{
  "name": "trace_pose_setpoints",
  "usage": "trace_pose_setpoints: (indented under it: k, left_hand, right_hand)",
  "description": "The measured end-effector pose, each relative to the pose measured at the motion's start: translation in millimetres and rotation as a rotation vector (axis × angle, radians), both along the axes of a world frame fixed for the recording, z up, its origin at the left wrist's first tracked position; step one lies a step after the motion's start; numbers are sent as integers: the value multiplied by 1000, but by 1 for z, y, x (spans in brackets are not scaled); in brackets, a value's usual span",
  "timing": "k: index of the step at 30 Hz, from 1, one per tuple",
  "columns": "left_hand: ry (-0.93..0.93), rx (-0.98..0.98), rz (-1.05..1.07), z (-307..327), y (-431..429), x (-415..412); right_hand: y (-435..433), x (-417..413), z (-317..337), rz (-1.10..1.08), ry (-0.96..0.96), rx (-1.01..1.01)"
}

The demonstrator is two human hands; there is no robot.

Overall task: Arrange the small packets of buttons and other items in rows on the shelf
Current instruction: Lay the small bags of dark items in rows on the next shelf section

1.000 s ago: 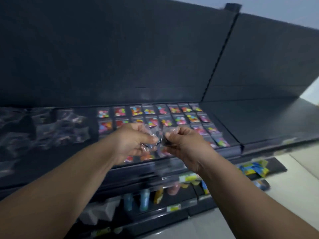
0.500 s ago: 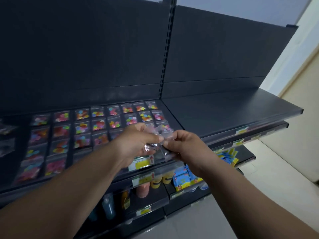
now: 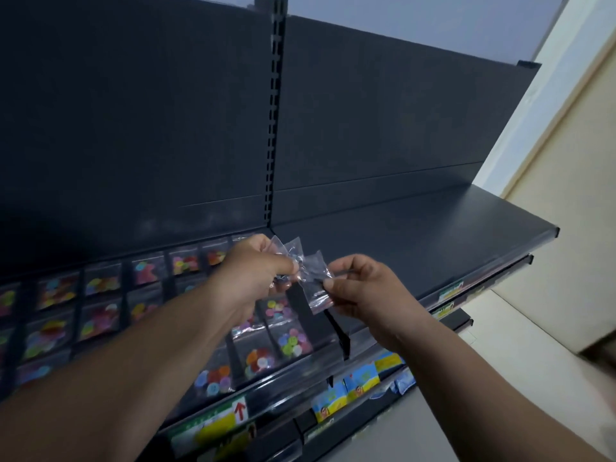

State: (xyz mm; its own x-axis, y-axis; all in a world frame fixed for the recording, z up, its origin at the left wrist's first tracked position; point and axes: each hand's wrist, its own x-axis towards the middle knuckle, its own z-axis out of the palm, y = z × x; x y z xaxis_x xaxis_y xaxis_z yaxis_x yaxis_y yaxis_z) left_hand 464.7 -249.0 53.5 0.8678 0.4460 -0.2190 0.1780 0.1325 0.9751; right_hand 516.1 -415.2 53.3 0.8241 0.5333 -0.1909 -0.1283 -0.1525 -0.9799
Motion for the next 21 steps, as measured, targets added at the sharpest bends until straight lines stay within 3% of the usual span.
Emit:
trace_pose_setpoints:
  k: [5, 9, 15, 19, 21]
  left_hand:
    - [22, -24, 73, -3, -8, 43]
    - [55, -70, 132, -7, -12, 82]
    - [113, -255, 268, -12, -48, 143]
    - [119, -309, 359, -17, -65, 164]
    - [132, -340, 401, -20, -67, 166]
  right_hand:
    - [-6, 52, -5, 70, 21, 51]
    - [-15, 104, -6, 282, -53, 136]
    - [-24, 187, -9, 593, -345, 78]
    - [-25, 225, -13, 666, -629, 18]
    - [-21, 235, -14, 657, -675, 2]
